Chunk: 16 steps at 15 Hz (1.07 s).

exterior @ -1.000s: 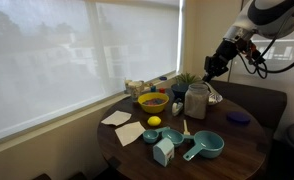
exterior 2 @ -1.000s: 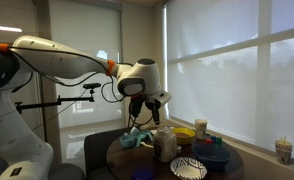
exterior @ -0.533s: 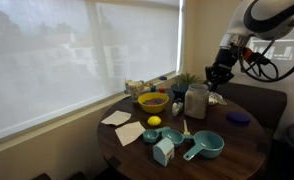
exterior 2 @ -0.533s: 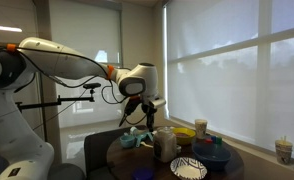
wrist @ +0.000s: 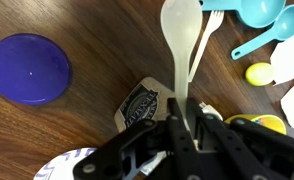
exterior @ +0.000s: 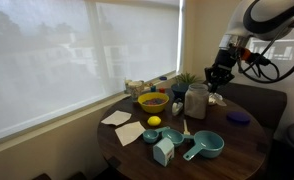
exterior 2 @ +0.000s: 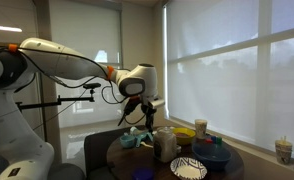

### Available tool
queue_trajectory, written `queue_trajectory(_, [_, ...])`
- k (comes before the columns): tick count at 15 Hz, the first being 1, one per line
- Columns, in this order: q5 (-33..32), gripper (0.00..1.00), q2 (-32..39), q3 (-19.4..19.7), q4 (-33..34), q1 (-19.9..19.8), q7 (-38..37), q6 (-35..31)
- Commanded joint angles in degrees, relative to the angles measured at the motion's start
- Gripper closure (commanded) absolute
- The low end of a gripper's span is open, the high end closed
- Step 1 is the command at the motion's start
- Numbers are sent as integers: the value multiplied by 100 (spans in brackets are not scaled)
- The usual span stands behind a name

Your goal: Remove the spoon from the glass jar and put it on the table

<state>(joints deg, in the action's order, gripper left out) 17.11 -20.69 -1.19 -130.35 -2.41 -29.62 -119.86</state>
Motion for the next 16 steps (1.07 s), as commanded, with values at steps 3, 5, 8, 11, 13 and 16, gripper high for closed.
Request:
queue_trajectory(3, [-167, 97, -243, -279, -421, -95, -729, 72])
queue_trajectory(5, [-125, 97, -336, -297, -633, -96, -948, 60])
queue_trajectory(8, [-183, 97, -403, -298, -962, -154, -1284, 34])
queue_trajectory(11, [-202, 97, -409, -276, -1237, -222, -1509, -14])
queue_trajectory(13, [-237, 97, -372, -279, -1395, -255, -1533, -93])
queue_trajectory(16, [-202, 97, -299, -270, -1529, -253, -1518, -105])
